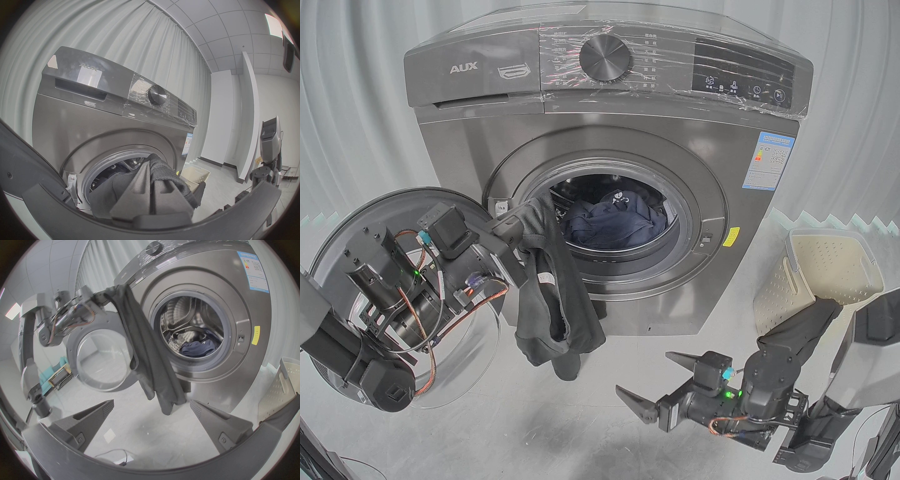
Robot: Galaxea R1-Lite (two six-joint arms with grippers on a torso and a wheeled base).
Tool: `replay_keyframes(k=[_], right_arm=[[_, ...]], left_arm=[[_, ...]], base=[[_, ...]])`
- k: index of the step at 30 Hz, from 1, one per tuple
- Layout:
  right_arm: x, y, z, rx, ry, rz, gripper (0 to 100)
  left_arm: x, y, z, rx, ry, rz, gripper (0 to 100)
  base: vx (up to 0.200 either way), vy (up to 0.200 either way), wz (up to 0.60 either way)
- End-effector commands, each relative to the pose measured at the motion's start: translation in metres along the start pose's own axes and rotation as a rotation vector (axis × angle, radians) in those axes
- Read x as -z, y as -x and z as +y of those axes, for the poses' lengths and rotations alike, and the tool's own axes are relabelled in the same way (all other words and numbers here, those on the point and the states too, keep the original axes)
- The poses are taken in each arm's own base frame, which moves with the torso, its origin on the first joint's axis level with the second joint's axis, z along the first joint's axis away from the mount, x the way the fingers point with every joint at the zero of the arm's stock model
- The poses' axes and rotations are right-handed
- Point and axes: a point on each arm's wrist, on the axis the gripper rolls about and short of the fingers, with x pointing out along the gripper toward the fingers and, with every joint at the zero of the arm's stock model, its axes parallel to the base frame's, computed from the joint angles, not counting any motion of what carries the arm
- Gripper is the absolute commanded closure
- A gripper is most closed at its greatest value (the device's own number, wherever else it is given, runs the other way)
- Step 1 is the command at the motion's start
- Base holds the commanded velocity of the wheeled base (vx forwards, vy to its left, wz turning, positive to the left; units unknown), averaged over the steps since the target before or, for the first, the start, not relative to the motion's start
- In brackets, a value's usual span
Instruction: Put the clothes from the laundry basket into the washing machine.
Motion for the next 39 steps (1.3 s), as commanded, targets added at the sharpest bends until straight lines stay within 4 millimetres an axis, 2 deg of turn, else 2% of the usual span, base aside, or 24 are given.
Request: replay_keyframes(k=[1,4,7,10,14,17,25,31,39], right_arm=[[-0.012,-0.035,-0.027,0.093,-0.025,-0.084,0],[-0.013,-0.045,-0.035,0.108,-0.024,-0.099,0],[-0.005,-0.067,-0.050,0.123,-0.019,-0.106,0],[0.004,-0.081,-0.055,0.105,-0.009,-0.098,0],[0.008,-0.091,-0.051,0.087,-0.002,-0.101,0],[0.020,-0.101,-0.040,0.056,0.022,-0.071,0],[0.029,-0.107,-0.018,-0.006,0.034,-0.058,0],[0.036,-0.125,-0.016,-0.011,0.036,-0.076,0],[0.038,-0.156,-0.012,-0.018,0.031,-0.137,0]], left_arm=[[-0.005,0.001,-0.002,0.005,-0.001,-0.015,100],[-0.007,0.002,-0.002,0.005,-0.001,-0.019,100],[-0.010,0.003,-0.003,0.009,0.017,-0.028,100],[-0.010,0.003,-0.003,0.009,0.017,-0.029,100],[-0.010,0.003,-0.003,0.008,0.016,-0.029,100],[-0.010,0.003,-0.003,0.009,0.015,-0.029,100],[-0.010,0.003,-0.006,0.018,0.015,-0.029,100],[-0.011,0.003,-0.014,0.043,0.021,-0.033,100],[-0.025,0.008,-0.019,0.061,0.018,-0.070,100]], base=[[0.000,0.000,0.00],[0.000,0.000,0.00],[0.000,0.000,0.00],[0.000,0.000,0.00],[0.000,0.000,0.00],[0.000,0.000,0.00],[0.000,0.000,0.00],[0.000,0.000,0.00],[0.000,0.000,0.00]])
